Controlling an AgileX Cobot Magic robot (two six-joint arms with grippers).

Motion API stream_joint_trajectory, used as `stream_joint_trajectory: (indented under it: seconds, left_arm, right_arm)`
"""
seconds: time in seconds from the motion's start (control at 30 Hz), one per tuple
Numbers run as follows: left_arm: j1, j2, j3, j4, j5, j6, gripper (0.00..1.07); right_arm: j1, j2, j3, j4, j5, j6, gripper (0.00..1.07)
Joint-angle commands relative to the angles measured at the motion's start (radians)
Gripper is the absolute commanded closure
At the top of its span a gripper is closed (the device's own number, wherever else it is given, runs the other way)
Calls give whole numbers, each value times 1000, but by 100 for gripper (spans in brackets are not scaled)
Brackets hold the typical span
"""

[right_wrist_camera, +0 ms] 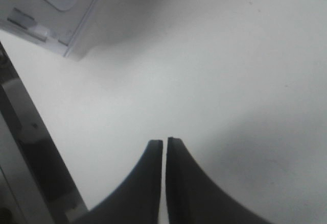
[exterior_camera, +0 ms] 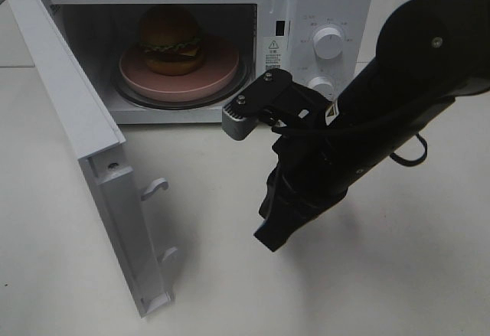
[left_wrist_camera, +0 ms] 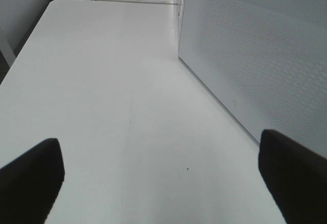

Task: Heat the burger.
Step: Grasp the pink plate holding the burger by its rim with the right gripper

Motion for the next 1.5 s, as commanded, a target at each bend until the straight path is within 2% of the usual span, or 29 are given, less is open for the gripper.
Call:
stream_joint_trajectory:
  seconds: [0.03, 0.1, 0.3, 0.37, 0.47, 0.53, 0.57, 0.63, 0.67, 0.7, 0.73, 0.77, 0.83, 0.87, 0.93, 1.27, 1.5]
  left_arm:
    - [1, -21, 3, -1, -4, -5, 9]
    - [1, -21, 3, -1, -4, -5, 9]
    - [1, -21, 3, -1, -4, -5, 9]
    - [1, -21, 3, -1, -4, -5, 9]
    - [1, -21, 3, -1, -4, -5, 9]
    - [1, -21, 3, -1, -4, -5, 9]
    - [1, -21, 3, -1, -4, -5, 9]
    - [1, -21, 3, -1, -4, -5, 9]
    - [1, -21, 3, -1, -4, -5, 9]
    - [1, -21, 3, -1, -4, -5, 9]
    - [1, -21, 3, -1, -4, -5, 9]
    - [1, -21, 3, -1, -4, -5, 9]
    - [1, -21, 3, -1, -4, -5, 9]
    - [1, -21, 3, -1, -4, -5, 9]
    - [1, -21, 3, -1, -4, -5, 9]
    - [1, -21, 3, -1, -4, -5, 9]
    - [1, -21, 3, -1, -4, -5, 9]
  right_arm:
    - [0, -8, -33, -82, 64, -84, 101]
    - [0, -8, -70, -144, 109, -210, 100]
    - [0, -8, -92, -199, 137, -380, 99]
    - [0, -8, -96, -255, 138, -543, 94]
    - [0, -8, -99, -266, 138, -580, 92]
    - [0, -8, -100, -321, 125, -647, 83]
    - [0, -8, -100, -321, 125, -647, 83]
    - [0, -8, -100, -393, 114, -675, 68]
    - [0, -8, -100, -393, 114, -675, 68]
    - [0, -8, -100, -450, 99, -676, 55]
    - [0, -8, -100, -479, 90, -676, 49]
    - [0, -8, -100, -479, 90, -676, 49]
    - [0, -8, -100, -564, 51, -675, 27]
    - [0, -8, -100, -564, 51, -675, 27]
    - [0, -6, -100, -599, 37, -673, 19]
    - [0, 0, -108, -677, -64, -585, 20]
    - [0, 83, -207, -675, -79, -569, 21]
